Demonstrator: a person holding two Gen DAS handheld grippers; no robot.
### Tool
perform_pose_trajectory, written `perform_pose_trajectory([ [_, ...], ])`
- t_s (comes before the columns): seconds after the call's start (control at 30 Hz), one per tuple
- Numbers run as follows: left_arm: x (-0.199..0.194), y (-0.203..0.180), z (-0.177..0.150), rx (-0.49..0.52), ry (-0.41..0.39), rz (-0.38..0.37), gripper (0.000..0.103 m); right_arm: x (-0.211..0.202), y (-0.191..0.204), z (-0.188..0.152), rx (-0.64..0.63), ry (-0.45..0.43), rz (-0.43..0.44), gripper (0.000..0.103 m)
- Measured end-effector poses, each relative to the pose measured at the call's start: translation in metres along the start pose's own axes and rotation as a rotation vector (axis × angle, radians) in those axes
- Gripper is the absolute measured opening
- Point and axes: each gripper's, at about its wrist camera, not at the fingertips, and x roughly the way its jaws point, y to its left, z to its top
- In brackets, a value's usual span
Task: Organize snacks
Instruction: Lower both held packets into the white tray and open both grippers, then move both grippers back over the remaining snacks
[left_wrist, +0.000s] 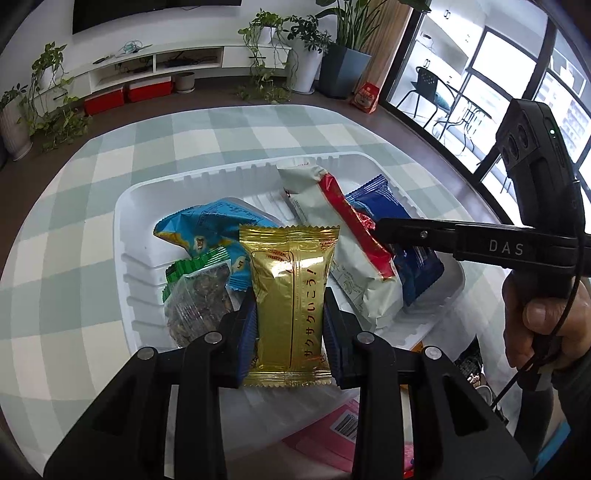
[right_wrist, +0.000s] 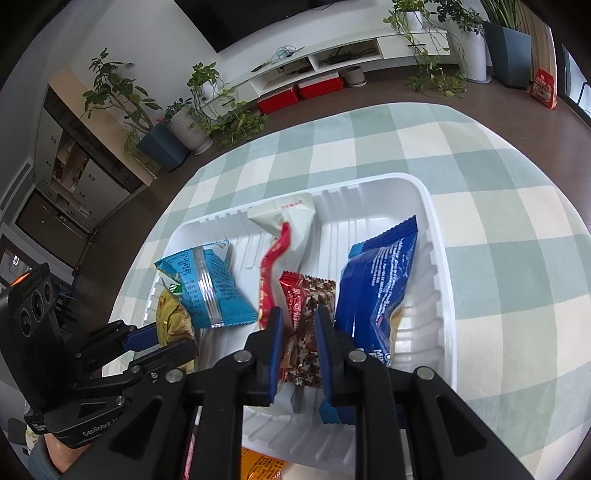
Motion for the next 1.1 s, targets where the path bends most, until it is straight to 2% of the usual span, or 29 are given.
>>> perform_pose_trajectory([
  [0.1, 0.001, 0.000, 0.000, 0.003, 0.000, 0.005, 0.034, -0.007, 0.002, 0.000, -0.007, -0.014, -0.002, 0.021],
  [0.17, -0.001, 0.000, -0.001, 0.011, -0.008, 0.018, 0.060, -0.013, 0.005, -0.001, -0.018, -0.028, -0.002, 0.021],
  [0.43, -0.021, -0.001, -0.005, 0.034, -0.037, 0.031, 0.063, -0.047, 0.013, -0.007, -0.041, -0.087, 0.020, 0.023],
  [0.5, -0.032, -0.003, -0.007, 0.038, -0.055, 0.037, 0.069, -0.060, 0.015, -0.010, -0.040, -0.108, 0.025, 0.033],
  [0.57, -0.048, -0.005, -0.011, 0.039, -0.088, 0.035, 0.076, -0.076, 0.017, -0.016, -0.031, -0.136, 0.028, 0.057],
  [0.6, -0.058, -0.006, -0.014, 0.037, -0.106, 0.032, 0.078, -0.087, 0.017, -0.020, -0.024, -0.155, 0.036, 0.063],
  [0.67, -0.077, -0.008, -0.022, 0.033, -0.144, 0.026, 0.089, -0.109, 0.016, -0.030, -0.010, -0.196, 0.060, 0.079],
  [0.73, -0.098, -0.012, -0.034, 0.031, -0.192, 0.016, 0.095, -0.129, 0.013, -0.042, 0.013, -0.234, 0.081, 0.087],
  [0.8, -0.119, -0.016, -0.050, 0.026, -0.234, 0.010, 0.102, -0.148, 0.008, -0.061, 0.039, -0.262, 0.114, 0.091],
  [0.93, -0.144, -0.021, -0.092, -0.027, -0.252, -0.019, 0.103, -0.169, 0.000, -0.109, 0.073, -0.269, 0.125, 0.094],
  [1.1, -0.154, -0.022, -0.158, -0.218, -0.245, -0.063, 0.103, -0.176, -0.008, -0.178, 0.134, -0.264, 0.075, 0.094],
])
